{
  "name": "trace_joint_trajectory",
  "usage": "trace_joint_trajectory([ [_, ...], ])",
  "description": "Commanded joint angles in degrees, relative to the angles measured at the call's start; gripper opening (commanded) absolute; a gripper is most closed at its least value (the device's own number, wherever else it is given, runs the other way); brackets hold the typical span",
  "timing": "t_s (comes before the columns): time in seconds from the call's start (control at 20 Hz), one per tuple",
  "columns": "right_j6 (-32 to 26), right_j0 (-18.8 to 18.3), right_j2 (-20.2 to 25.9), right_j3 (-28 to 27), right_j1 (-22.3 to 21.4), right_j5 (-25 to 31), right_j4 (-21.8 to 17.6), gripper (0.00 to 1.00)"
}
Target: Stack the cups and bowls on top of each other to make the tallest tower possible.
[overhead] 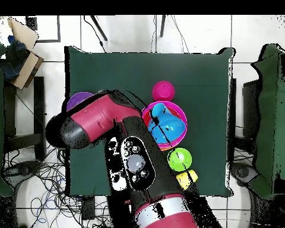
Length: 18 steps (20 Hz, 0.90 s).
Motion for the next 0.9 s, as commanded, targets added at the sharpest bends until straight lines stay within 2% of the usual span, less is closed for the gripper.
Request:
trace_joint_trajectory([
  [0.05,15.98,3.82,-10.92,-3.39,6.74,-7.38,-4.47,1.00],
  [0.2,15.03,4.02,-11.90,-3.12,8.23,-10.68,-3.08,1.00],
  [0.45,15.63,6.08,-15.76,-4.29,11.23,-15.40,-3.66,1.00],
  [0.6,16.74,8.27,-19.44,-6.29,14.85,-19.15,-4.40,1.00],
  [0.9,17.33,12.54,-26.46,-7.60,19.46,-26.27,-2.73,1.00],
])
